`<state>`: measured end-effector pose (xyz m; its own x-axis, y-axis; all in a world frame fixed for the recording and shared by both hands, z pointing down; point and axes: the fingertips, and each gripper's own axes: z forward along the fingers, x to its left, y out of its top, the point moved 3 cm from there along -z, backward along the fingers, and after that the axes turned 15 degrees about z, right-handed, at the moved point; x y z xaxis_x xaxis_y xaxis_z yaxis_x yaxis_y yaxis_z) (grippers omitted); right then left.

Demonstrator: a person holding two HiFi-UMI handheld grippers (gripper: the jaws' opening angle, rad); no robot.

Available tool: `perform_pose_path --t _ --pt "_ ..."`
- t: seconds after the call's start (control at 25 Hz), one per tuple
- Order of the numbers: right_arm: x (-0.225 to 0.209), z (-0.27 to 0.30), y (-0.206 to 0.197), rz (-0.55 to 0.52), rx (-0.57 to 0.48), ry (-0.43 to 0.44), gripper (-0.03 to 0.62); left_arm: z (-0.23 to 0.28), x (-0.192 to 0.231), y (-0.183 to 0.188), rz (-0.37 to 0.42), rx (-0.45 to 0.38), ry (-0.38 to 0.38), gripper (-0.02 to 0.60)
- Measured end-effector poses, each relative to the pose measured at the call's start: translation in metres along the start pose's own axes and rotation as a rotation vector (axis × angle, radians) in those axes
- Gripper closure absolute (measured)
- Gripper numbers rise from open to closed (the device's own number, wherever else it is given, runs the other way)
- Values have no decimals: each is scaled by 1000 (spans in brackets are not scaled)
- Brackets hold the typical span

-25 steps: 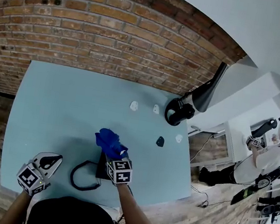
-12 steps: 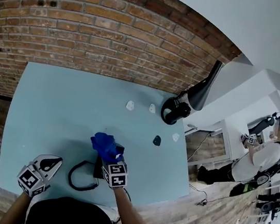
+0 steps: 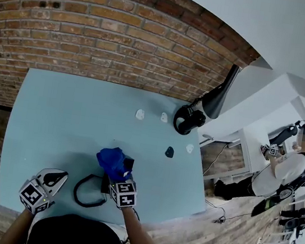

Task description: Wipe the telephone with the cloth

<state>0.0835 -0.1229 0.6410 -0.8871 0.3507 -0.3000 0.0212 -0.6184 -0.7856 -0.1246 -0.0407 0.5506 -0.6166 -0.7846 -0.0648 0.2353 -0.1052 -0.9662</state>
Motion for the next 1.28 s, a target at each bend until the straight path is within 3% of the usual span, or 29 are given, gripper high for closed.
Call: perform_pose_path --t 1.28 --pt "22 -38 -82 18 103 43 462 3 -21 -9 1 13 -56 560"
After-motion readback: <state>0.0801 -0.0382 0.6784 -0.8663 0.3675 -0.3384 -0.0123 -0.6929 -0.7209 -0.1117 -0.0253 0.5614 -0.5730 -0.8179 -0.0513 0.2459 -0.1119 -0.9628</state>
